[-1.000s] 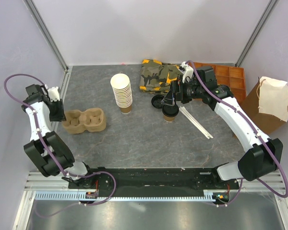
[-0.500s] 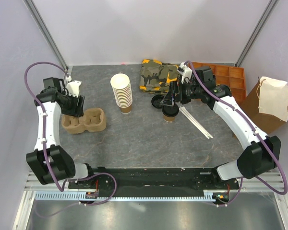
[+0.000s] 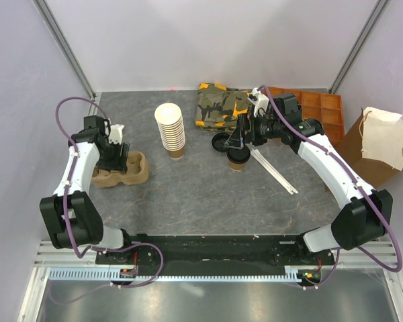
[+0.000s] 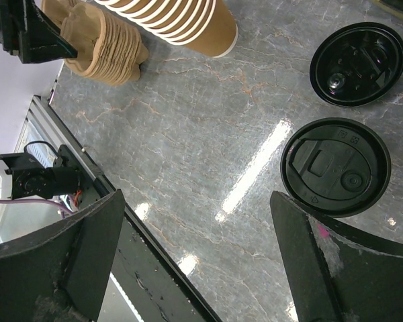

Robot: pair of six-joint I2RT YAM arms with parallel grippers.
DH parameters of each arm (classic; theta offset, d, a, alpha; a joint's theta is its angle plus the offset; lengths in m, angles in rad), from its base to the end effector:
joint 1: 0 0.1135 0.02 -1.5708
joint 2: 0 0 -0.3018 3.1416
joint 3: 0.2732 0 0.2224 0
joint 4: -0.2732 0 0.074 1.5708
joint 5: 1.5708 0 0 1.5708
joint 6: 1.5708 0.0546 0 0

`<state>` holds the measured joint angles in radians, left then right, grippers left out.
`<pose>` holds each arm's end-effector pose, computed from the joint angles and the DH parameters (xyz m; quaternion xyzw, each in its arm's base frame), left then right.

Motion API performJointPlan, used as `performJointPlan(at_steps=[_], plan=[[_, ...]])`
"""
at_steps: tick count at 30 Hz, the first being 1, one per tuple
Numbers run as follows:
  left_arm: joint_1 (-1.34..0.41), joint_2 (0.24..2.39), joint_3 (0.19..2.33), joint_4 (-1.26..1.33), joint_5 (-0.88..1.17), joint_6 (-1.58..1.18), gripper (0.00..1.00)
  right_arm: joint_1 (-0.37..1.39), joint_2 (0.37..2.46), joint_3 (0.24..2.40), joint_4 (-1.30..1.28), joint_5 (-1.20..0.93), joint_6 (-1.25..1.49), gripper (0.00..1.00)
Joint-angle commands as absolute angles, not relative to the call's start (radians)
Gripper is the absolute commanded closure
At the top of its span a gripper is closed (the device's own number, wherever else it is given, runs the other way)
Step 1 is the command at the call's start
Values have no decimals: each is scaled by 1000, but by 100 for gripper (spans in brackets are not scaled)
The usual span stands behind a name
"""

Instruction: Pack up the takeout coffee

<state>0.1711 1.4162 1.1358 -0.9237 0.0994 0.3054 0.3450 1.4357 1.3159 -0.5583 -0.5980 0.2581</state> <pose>0.2393 0.0359 0.2903 0.0749 0.9792 -0.0045 0.1885 0.2643 0.1277 0.3718 -0.1645 0.8557 0.3762 0.3150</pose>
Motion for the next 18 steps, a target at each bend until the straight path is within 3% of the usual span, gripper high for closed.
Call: performJointPlan(at_steps=[1, 5, 8, 13, 18], plan=[[163, 1437, 1124, -850, 14, 216, 33, 348, 1433, 1344, -555, -611, 259, 2], [161, 1445, 1132, -836, 11, 198, 37, 350, 1434, 1341, -555, -612, 256, 2], [161, 1425, 1150, -836, 5, 198, 46, 348, 1436, 1342, -557, -611, 256, 2], [161, 1375, 1181, -856, 3, 204, 71, 348, 1434, 1344, -555, -612, 258, 2], [161, 1344, 1216, -903, -26, 199, 76, 348, 1440, 1354, -558, -620, 258, 2]])
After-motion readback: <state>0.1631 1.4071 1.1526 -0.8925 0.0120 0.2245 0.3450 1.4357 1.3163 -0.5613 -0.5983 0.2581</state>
